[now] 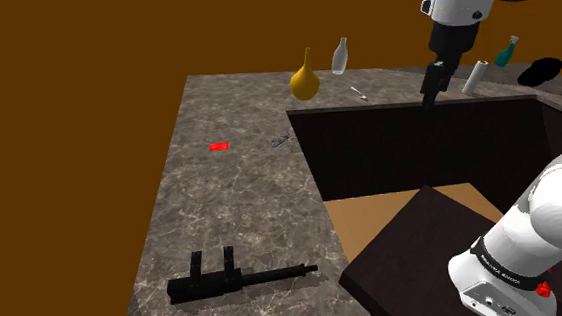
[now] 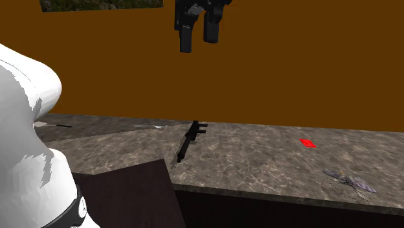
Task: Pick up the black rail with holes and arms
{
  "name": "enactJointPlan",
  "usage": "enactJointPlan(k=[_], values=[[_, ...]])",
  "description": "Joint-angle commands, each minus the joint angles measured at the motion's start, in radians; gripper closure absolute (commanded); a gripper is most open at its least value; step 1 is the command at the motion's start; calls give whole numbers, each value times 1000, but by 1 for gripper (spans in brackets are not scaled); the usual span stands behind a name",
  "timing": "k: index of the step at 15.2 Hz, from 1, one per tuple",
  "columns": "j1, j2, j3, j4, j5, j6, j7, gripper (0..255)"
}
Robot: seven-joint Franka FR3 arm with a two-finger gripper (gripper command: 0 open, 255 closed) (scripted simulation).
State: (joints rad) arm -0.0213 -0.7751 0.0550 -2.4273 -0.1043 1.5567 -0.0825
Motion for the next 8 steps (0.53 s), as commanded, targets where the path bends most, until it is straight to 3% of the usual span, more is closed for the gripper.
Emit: enactJointPlan(k=[1, 8], values=[[0, 0, 0, 0, 0, 0, 0, 0], [69, 85, 79, -106, 66, 218, 47, 0]])
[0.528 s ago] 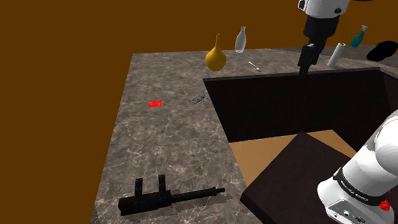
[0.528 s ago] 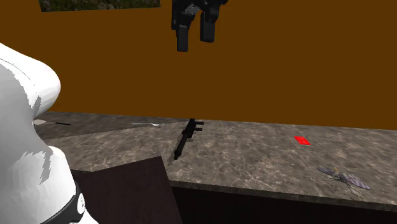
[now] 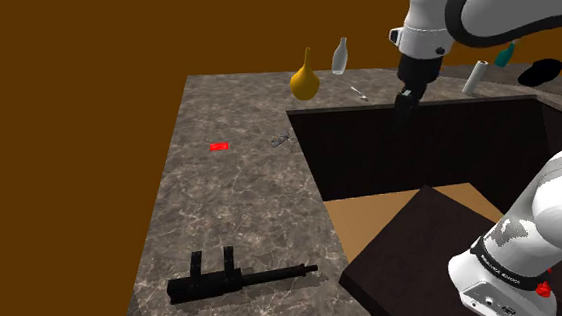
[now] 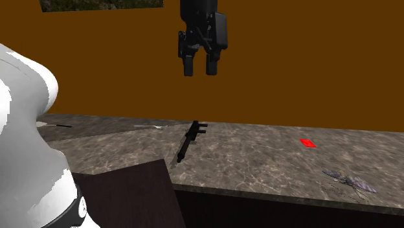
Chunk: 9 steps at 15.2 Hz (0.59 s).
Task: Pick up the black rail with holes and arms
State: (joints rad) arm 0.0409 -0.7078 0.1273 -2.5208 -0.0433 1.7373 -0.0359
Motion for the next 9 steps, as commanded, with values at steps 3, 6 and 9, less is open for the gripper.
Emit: enactJointPlan(k=[3, 6, 9], values=[[35, 74, 44, -41, 28, 134, 21, 0], [62, 141, 82, -59, 47, 233, 42, 0], [85, 219, 122, -66, 58, 332, 65, 0]])
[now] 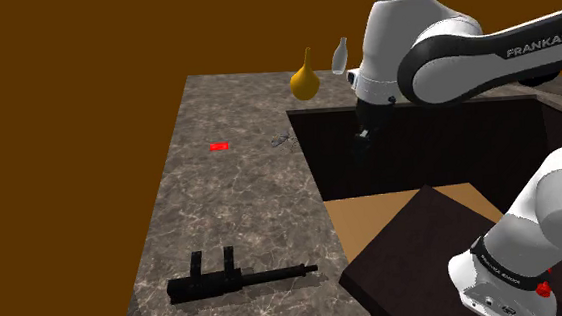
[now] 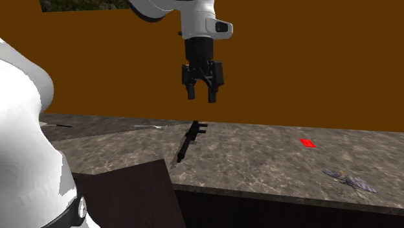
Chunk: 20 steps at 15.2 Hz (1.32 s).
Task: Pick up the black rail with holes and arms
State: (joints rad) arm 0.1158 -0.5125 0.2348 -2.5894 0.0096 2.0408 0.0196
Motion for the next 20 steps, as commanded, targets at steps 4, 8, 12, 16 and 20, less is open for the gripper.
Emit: enactJointPlan(k=[4, 8, 12, 16, 20], values=[[33, 142, 71, 10, 5, 157, 46, 0], [47, 273, 128, 36, -24, 277, 95, 0], [56, 416, 181, 82, -92, 383, 167, 0], [75, 567, 215, 147, -208, 467, 265, 0], [126, 720, 210, 231, -349, 524, 375, 0]])
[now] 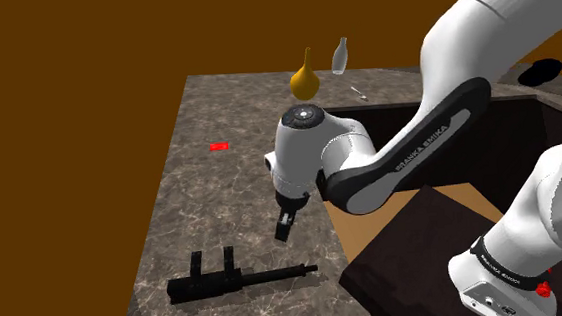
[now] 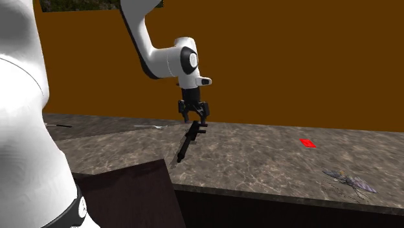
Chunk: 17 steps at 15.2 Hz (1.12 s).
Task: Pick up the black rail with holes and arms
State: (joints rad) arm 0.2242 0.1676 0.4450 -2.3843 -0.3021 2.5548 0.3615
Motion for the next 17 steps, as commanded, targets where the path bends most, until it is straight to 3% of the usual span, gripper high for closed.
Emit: enactJointPlan(k=[1, 6, 12, 17], values=[[35, 76, -6, 50, -71, 21, 59, 0], [143, 253, -54, 183, -212, 59, 160, 0], [274, 450, -110, 369, -320, 81, 228, 0], [302, 508, -140, 398, -352, 111, 254, 0]])
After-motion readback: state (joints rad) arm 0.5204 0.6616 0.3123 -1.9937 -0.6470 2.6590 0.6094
